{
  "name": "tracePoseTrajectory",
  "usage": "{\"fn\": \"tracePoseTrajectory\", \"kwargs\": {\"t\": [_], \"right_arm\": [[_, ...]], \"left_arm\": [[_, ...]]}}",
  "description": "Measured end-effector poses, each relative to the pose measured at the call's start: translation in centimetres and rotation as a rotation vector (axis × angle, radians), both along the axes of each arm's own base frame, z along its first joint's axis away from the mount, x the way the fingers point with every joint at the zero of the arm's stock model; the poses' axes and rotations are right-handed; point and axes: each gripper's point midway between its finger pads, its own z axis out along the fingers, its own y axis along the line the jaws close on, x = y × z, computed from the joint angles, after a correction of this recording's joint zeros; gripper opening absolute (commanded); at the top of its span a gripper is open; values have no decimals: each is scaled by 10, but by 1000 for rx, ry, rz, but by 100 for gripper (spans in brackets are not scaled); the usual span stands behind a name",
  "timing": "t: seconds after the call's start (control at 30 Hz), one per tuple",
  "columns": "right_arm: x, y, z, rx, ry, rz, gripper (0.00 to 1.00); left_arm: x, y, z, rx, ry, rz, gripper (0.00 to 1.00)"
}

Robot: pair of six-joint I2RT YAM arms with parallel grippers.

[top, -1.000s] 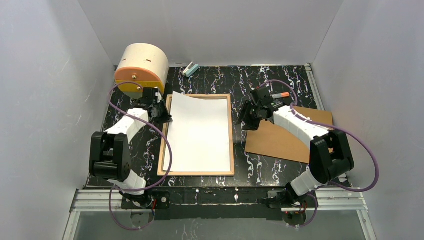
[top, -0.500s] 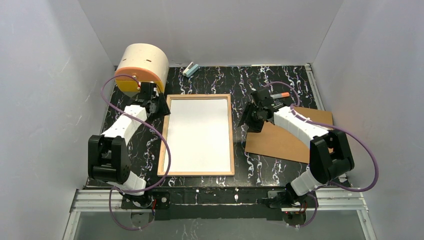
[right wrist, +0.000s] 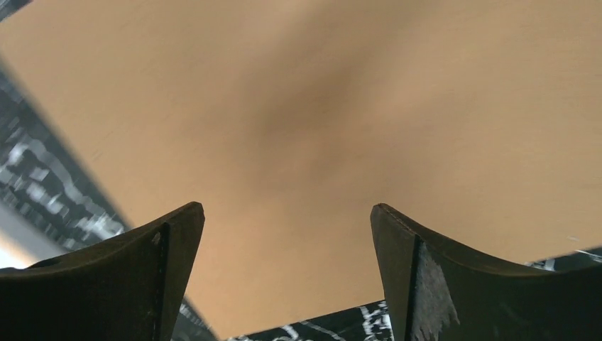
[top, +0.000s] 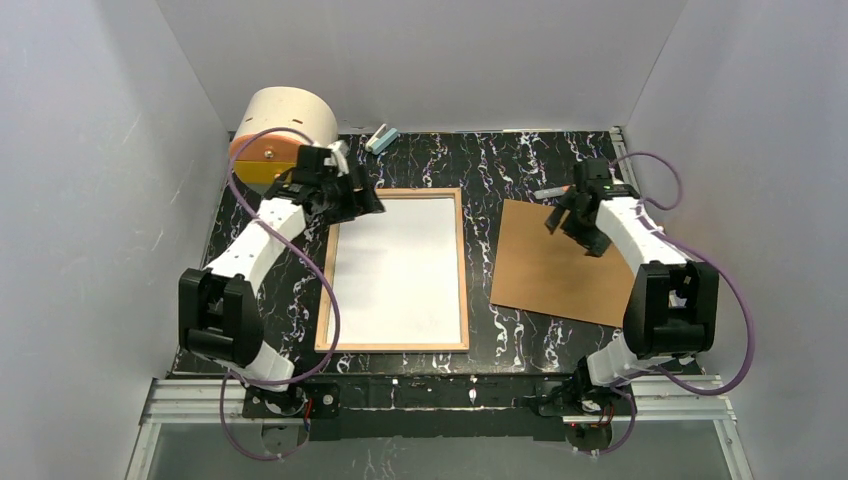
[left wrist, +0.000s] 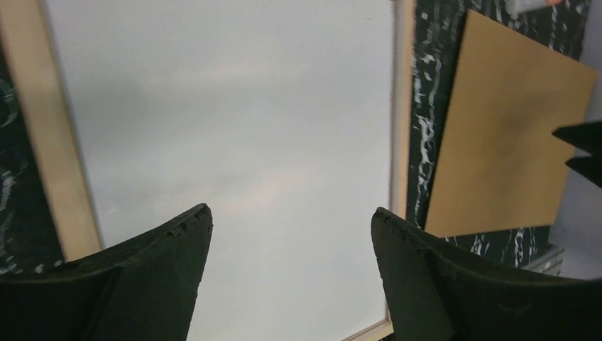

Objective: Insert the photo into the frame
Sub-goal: Move the photo frame item to the center of the board.

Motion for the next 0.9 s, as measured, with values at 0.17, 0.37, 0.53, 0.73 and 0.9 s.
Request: {"fn": "tracePoseTrajectory", "kwargs": {"t": [0.17,0.37,0.53,0.73,0.9], "right_arm": [[-13,-68,-11,-48,53,-175,98],[-56,-79,-34,2,123,-266,97],[-63,-88,-37,23,128,-322,97],[-64,-101,-38,6,133,-369,88],[-71,-80,-33,112,91,-390,86]], "left_arm": [[-9,-93,18,-76,-44,-247,89],[-32,-198,-1,-134,-10,-501,90],[-42,-256,-35,-150,54,-608,90],[-45,-293,-72,-123,94,-653,90],[-15,-323,-82,-72,-12,-686,92]]}}
